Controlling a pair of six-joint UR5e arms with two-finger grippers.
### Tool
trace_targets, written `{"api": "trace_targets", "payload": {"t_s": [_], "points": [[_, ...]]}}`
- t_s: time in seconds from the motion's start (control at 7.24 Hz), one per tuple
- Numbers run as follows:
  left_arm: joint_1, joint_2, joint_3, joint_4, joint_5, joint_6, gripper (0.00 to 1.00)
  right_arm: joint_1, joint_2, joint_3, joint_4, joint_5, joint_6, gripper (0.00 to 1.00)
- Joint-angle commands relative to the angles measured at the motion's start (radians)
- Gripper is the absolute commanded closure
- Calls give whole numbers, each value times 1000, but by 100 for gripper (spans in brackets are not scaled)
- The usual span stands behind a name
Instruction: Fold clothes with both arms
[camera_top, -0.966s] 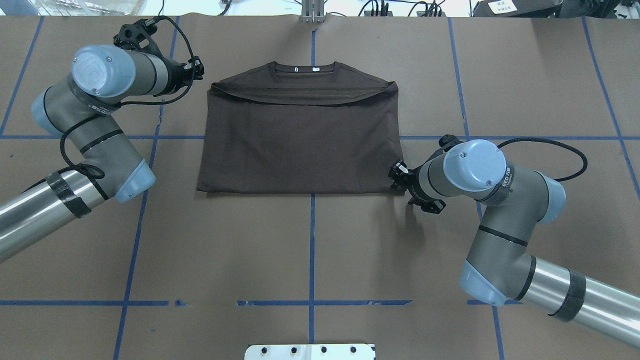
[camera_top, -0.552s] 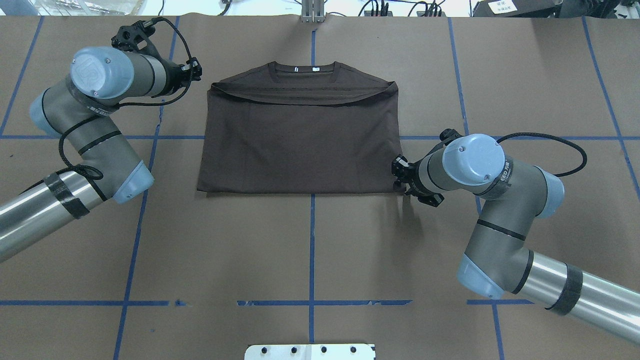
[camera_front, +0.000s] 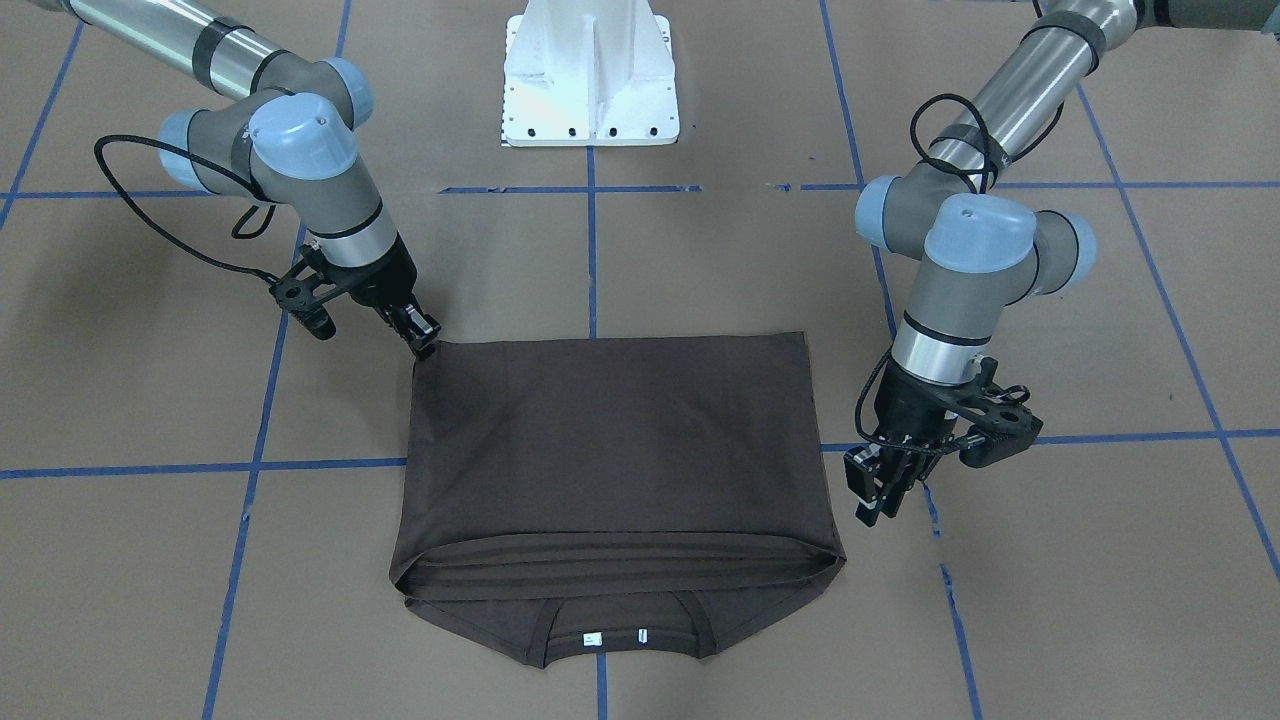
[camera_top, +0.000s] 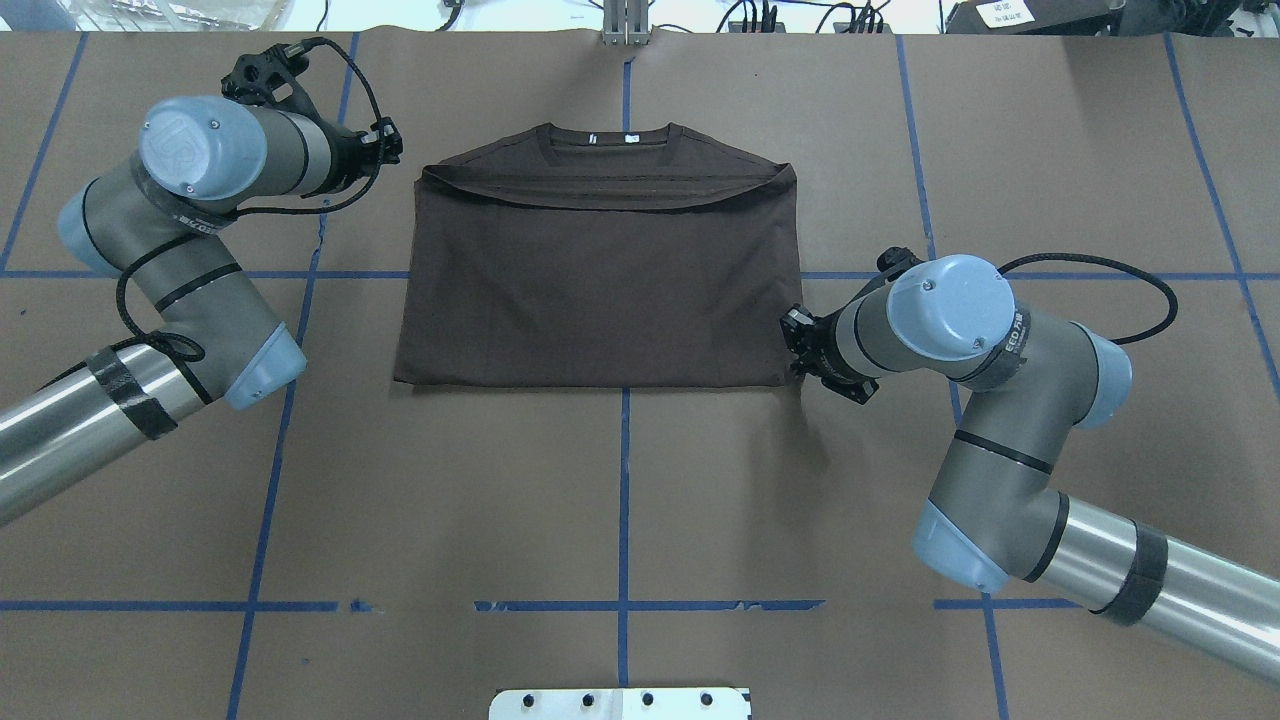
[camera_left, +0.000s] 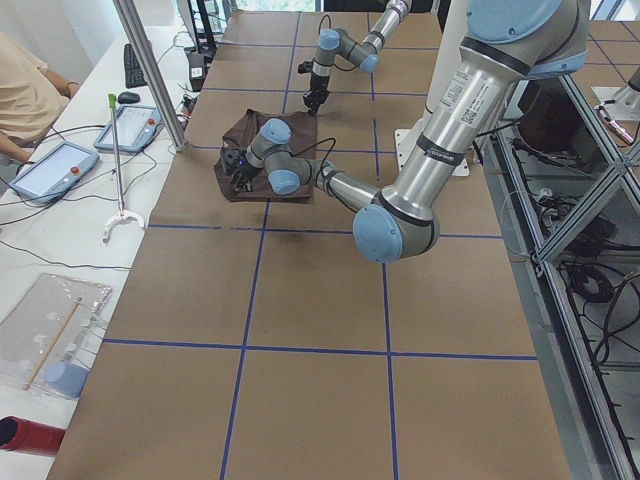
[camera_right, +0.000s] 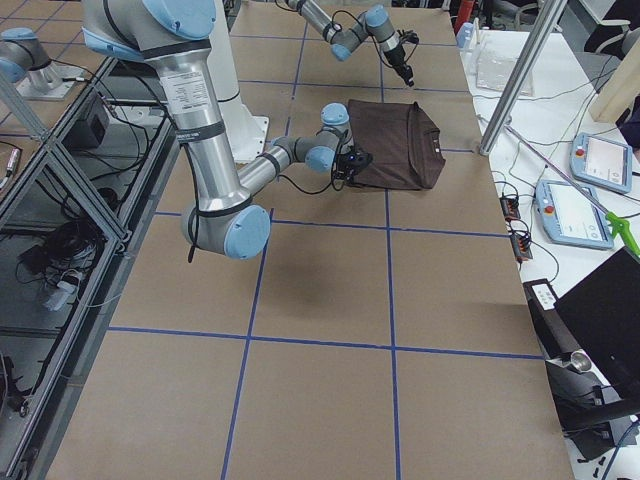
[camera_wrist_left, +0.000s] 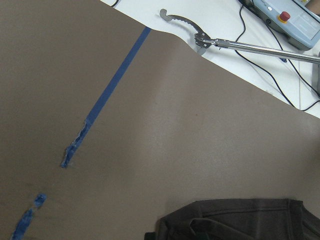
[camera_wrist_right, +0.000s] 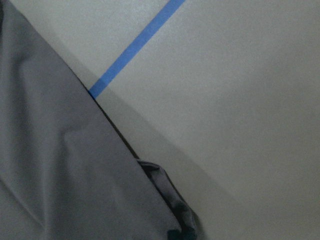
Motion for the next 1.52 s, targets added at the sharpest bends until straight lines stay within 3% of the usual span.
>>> {"api": "trace_targets", "payload": {"t_s": [0.0, 0.14, 0.41, 0.55, 0.83, 1.24, 1.38], "points": [[15, -4, -10, -11, -8, -56, 62, -104, -167, 289, -44, 26, 1, 100], [39, -4, -26, -11, -10, -67, 62, -213, -255, 454, -123, 120, 1, 100], [104, -2, -92, -6, -49, -93, 62, -388, -302, 531, -139, 306, 3, 100], [112, 1, -139, 0, -148, -136, 62, -412, -305, 523, -138, 329, 6, 1], [130, 46, -248, 2, -227, -234, 62, -354, -303, 487, -136, 328, 9, 0], [258, 230, -412, 3, -238, -324, 58, -80, -287, 480, -132, 324, -20, 0], [303, 273, -445, 12, -237, -348, 51, 0, -259, 453, -132, 302, -81, 0]]}}
